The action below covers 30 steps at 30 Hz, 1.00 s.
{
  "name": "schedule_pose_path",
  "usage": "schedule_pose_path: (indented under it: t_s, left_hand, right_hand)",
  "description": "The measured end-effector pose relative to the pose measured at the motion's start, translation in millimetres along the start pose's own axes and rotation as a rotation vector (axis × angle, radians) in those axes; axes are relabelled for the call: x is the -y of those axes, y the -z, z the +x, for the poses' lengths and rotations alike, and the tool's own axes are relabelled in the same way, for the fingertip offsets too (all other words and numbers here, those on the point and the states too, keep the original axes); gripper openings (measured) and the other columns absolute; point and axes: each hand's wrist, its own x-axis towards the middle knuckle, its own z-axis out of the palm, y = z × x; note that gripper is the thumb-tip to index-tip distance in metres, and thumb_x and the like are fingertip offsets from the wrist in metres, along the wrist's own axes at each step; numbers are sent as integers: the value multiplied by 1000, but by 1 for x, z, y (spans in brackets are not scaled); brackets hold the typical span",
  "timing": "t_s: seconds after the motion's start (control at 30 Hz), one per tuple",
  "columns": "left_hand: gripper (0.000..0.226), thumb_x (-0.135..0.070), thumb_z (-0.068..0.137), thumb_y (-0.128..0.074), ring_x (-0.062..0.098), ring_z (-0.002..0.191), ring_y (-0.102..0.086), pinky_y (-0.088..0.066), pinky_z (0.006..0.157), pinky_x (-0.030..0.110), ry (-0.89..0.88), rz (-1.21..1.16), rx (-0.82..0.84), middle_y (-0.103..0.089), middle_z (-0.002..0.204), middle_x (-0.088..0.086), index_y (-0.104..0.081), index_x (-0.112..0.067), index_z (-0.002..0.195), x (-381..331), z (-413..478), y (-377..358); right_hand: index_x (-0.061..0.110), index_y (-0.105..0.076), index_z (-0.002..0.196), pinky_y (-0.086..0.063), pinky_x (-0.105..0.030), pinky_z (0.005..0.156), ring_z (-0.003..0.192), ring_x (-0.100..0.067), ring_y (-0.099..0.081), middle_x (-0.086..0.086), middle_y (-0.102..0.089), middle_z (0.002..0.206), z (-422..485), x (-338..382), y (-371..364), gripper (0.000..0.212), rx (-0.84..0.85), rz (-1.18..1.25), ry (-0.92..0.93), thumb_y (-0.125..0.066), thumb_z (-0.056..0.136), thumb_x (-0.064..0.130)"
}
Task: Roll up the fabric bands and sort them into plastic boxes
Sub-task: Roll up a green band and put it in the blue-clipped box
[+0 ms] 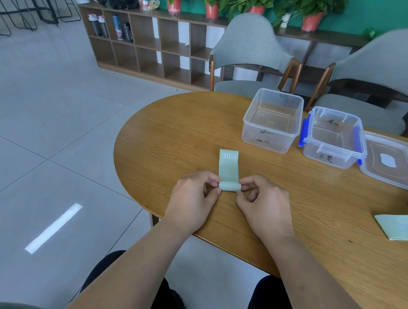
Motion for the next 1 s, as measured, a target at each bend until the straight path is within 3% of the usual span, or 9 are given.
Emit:
schedule_pose_path:
  t_s: [0.33,0.53,0.67,1.0]
  left_hand:
    - [21,-27,93,-74,2,72,-59,-55,74,28,-27,4,-13,-72,93,-22,-74,-31,114,2,-1,-1]
    - [12,-29,96,-73,-5,73,-57,-50,73,22,-39,22,-27,-72,92,-21,-74,-31,108,3,-1,-2]
    - [22,-29,94,-75,-1,81,-57,-51,75,22,-53,45,-5,-70,97,-21,-73,-31,116,4,0,-4]
    - [26,-23,94,-75,-9,82,-53,-50,77,20,-58,68,-5,-70,99,-21,-74,-31,119,6,2,-5]
  right_hand:
    - [30,-76,100,-58,-26,73,68,-4,-64,19,-70,79,0,2,1,24,8,23,-40,-80,78,23]
    - [31,-73,95,-58,-30,73,66,-4,-63,18,-68,74,0,3,0,20,4,27,-39,-79,79,21]
    - [29,-76,98,-58,-31,72,67,-4,-62,18,-67,76,1,1,-1,13,-16,-14,-7,-75,87,25]
    - [27,-78,104,-58,-31,77,71,-3,-64,17,-67,80,-1,3,-1,25,-18,-33,-1,-79,80,20]
